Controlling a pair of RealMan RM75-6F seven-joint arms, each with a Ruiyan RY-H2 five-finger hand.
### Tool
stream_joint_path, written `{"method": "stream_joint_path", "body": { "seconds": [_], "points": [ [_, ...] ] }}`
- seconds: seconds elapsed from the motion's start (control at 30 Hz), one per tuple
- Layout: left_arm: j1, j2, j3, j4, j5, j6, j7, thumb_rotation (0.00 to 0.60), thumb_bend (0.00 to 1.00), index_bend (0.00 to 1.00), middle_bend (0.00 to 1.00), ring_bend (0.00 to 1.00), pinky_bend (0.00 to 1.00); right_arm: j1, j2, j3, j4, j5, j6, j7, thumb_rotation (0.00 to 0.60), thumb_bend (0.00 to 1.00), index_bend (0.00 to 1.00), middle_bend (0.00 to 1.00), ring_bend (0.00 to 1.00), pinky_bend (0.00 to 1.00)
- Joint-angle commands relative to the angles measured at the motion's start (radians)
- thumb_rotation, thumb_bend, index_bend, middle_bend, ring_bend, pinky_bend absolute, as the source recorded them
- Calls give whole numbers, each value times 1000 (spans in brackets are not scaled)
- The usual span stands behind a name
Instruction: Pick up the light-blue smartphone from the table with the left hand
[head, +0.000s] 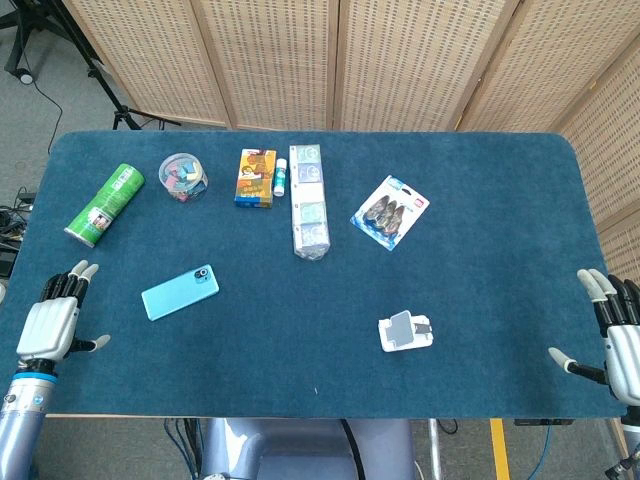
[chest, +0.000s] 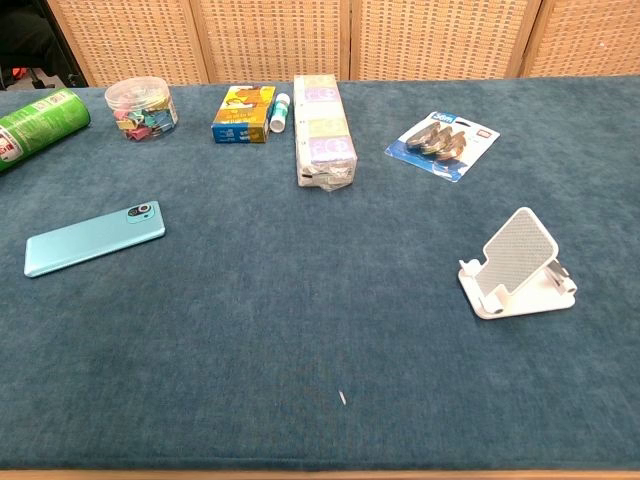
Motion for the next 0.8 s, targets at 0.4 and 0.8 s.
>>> {"method": "stream_joint_path", "body": {
  "seconds": [0.4,0.8],
  "points": [
    [-45,-102,-61,69,-70,-98,33,600,49,0,0,0,0,1,-2,-2,-5,-4,-4,-8,600,0,0,0,0,0],
    [-184,-325,-160,249,-224,-227,155,600,64,0,0,0,0,6,-4,5,5,14,-18,-2,600,0,0,0,0,0]
  ]
}}
